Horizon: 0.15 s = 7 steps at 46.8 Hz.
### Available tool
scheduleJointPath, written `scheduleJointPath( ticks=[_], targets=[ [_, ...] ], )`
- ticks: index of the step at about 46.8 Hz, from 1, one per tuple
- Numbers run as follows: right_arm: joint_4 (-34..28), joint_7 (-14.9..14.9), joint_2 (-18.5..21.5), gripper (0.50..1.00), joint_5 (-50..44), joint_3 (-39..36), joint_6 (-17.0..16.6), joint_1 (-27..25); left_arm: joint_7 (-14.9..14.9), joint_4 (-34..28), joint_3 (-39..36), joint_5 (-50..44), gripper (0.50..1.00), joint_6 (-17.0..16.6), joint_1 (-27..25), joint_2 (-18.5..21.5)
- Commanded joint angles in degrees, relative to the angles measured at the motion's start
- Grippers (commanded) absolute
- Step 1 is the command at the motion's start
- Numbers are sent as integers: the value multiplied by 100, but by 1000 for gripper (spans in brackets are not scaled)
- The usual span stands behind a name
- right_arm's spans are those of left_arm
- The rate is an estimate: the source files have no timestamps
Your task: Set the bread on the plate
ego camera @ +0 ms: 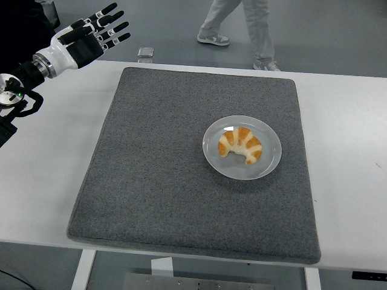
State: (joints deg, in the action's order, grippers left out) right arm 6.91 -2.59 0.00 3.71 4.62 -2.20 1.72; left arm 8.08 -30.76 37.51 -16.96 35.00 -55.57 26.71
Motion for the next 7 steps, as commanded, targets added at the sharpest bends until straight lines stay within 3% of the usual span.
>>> scheduleJointPath(
  ticks=[1, 7],
  targets=[
    [-6, -4, 0, 952, 15, -5, 9, -14, -8, 0, 2, 0, 992, 0, -7, 1],
    [3, -4, 0, 952, 24, -14, 272, -23, -8, 9, 2, 0, 992, 0, -16, 1]
  ],
)
